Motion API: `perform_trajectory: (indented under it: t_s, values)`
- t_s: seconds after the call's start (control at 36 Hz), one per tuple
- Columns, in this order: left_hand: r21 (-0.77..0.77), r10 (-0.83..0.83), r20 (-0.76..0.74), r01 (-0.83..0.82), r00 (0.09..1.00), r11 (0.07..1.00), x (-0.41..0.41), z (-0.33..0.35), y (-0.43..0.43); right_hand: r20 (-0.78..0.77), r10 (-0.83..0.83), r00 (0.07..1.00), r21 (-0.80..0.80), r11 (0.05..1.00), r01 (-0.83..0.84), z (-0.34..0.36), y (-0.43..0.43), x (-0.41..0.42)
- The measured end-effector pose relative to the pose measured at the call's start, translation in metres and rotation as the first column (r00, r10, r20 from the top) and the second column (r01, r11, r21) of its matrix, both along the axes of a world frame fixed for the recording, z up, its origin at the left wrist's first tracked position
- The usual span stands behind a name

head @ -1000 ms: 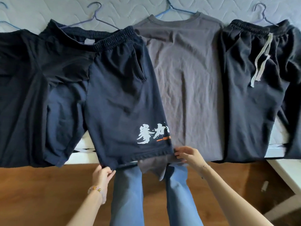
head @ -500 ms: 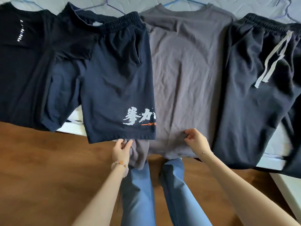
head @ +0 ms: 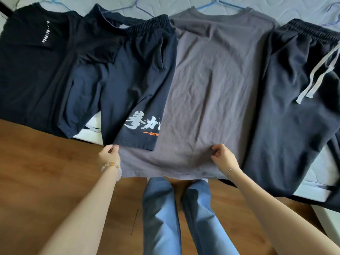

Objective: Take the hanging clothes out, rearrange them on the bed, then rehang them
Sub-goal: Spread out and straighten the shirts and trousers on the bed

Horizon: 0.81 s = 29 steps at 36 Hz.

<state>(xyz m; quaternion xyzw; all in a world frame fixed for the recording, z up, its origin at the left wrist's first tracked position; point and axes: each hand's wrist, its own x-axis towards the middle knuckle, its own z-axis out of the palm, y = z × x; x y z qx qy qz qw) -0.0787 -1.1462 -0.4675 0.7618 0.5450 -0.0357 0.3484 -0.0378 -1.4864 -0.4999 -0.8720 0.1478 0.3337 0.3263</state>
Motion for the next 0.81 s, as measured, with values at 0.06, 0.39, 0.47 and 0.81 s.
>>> perform_trajectory:
  t_s: [0.06, 0.39, 0.47, 0.81]
  values:
    - [-0.07, -0.036, -0.067, 0.032, 0.997, 0.997, 0.0, -0.004, 0.003, -0.006, -0.002, 1.0, -0.004, 1.0, 0.002, -0.001, 0.0, 0.0]
    - [-0.176, 0.105, -0.01, -0.105, 0.994, 0.979, -0.002, -0.012, 0.024, 0.002, -0.051, 0.999, -0.014, 0.999, 0.051, 0.016, 0.034, 0.009]
    - [-0.04, 0.187, 0.022, -0.186, 0.982, 0.982, 0.006, -0.013, 0.044, 0.033, -0.067, 0.997, 0.067, 0.996, 0.064, 0.024, 0.067, 0.019]
    - [-0.518, -0.095, -0.086, 0.038, 0.992, 0.855, 0.026, -0.021, 0.093, -0.249, -0.316, 0.916, 0.354, 0.85, 0.39, 0.012, 0.208, 0.063]
